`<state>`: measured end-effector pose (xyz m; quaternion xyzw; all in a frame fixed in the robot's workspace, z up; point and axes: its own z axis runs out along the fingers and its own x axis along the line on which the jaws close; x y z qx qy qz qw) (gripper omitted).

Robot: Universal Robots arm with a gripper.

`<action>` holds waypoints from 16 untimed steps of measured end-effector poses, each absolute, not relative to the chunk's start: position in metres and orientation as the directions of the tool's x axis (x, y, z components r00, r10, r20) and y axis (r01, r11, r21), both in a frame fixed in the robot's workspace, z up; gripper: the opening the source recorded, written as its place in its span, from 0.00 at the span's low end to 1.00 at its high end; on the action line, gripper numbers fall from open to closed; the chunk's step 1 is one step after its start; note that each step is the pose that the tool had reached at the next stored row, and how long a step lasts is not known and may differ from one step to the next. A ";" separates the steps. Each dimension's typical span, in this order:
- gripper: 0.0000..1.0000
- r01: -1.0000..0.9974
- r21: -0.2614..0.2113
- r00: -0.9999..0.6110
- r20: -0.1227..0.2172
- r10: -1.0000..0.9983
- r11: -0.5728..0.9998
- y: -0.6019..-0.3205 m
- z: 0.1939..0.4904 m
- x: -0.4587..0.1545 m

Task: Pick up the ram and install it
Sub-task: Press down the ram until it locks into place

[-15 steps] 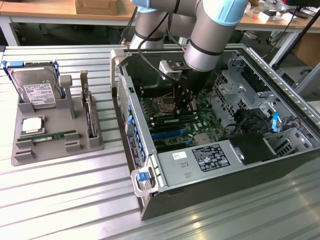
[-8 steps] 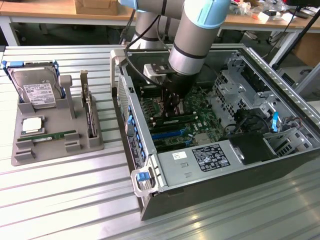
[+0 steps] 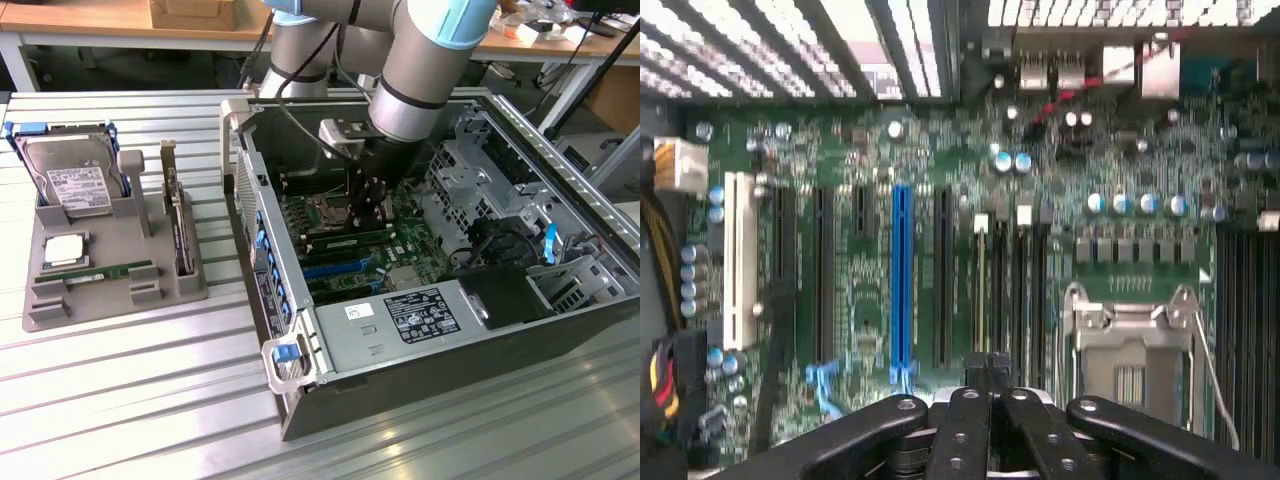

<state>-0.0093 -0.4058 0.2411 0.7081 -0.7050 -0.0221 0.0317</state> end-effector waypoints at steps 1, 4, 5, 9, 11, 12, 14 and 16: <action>0.10 -0.997 0.079 0.005 0.014 -1.000 -0.004 -0.406 0.241 0.003; 0.10 -0.996 0.086 0.005 0.013 -1.000 -0.004 -0.406 0.239 0.034; 0.10 -0.996 0.088 0.005 0.013 -1.000 -0.004 -0.406 0.239 0.040; 0.10 -0.995 0.099 0.005 0.013 -1.000 -0.004 -0.406 0.238 0.079; 0.10 -0.995 0.101 0.005 0.013 -1.000 -0.004 -0.406 0.238 0.094; 0.10 -0.995 0.101 0.005 0.013 -1.000 -0.004 -0.406 0.242 0.095; 0.10 -0.995 0.101 0.005 0.013 -1.000 -0.004 -0.406 0.255 0.095; 0.10 -0.995 0.101 0.005 0.013 -1.000 -0.004 -0.406 0.268 0.095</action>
